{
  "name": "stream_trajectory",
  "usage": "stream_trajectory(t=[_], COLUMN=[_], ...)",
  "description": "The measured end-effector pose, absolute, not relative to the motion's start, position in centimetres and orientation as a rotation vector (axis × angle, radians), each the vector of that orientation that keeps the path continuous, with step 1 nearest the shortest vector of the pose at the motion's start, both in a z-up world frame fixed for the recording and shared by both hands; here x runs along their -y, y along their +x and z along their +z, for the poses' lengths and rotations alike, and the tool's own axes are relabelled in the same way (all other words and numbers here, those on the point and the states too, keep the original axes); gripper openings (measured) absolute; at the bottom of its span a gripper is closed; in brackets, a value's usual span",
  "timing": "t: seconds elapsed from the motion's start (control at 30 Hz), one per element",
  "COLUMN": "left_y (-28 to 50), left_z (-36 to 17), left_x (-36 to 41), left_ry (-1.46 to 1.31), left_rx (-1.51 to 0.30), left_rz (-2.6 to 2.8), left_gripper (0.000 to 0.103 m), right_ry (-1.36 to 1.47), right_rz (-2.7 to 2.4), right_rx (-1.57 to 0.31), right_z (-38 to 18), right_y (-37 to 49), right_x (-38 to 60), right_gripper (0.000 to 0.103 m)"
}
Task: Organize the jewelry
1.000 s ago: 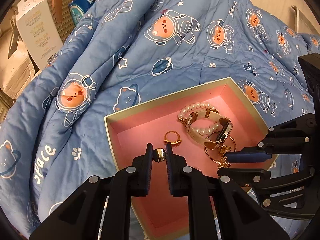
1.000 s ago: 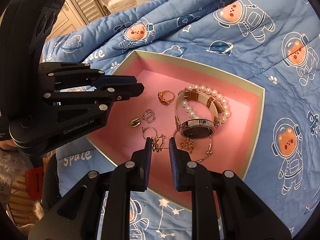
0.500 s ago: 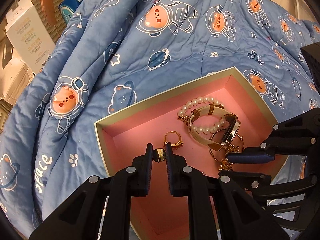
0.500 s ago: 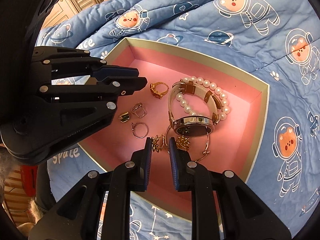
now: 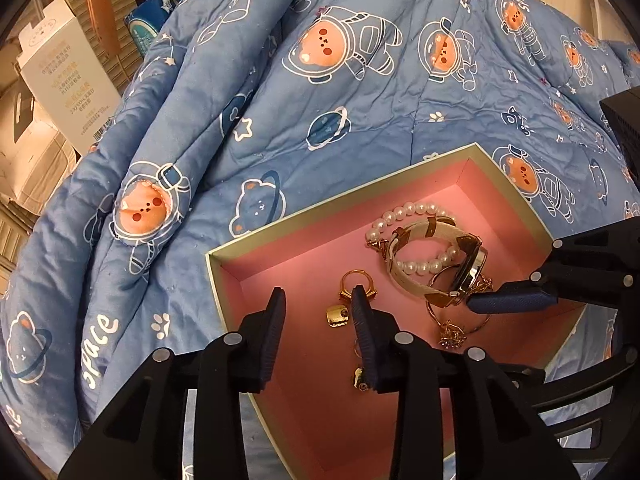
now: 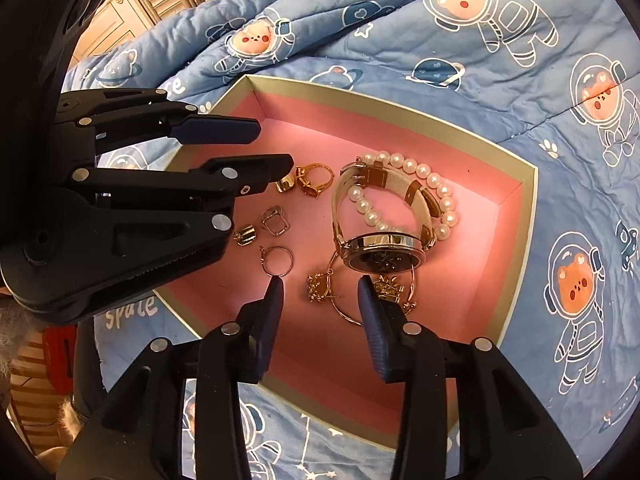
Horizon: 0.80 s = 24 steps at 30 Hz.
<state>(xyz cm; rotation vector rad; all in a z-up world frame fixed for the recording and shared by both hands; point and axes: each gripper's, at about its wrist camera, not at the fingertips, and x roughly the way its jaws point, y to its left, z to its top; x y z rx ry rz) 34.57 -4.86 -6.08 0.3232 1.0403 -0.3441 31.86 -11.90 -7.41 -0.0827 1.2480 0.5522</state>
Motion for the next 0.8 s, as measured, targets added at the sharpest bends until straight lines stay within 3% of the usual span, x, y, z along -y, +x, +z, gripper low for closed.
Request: stream_trajectory(t=[0.13,0.3,0.4,0.53,0.8], left_y=[34.2,32.6,30.8,27.5,22.2], left_z=[-4.6,-1.6,-0.1,1.0,0.2], left_x=[4.2,1.8,-0.2,-2.5,-2.2], left_ry=[0.286,0.199,0.137,0.031,0.047], left_rx=[-1.002,-0.9,-0.814,-0.737,-0.708], left_rz=[-0.331,-0.27,-0.173,-0.13,-0.126], left_gripper=[0.05,0.079,0.09,0.096,0.096], right_ry=[-0.069,-0.014,0.026,0.076,0.023], right_rz=[0.562,0.549,0.519,0.455,0.355], right_rx=[-1.242,-1.202,-1.141,-1.038,-0.862], right_z=[-6.9,-5.4,-3.9,-1.9,0.0], right_y=[31.7,31.0,29.8,27.8,23.1], right_x=[11.9,12.6,13.5,14.7,15.3], right_gripper=[0.04,0.067,0.083,0.088,0.088])
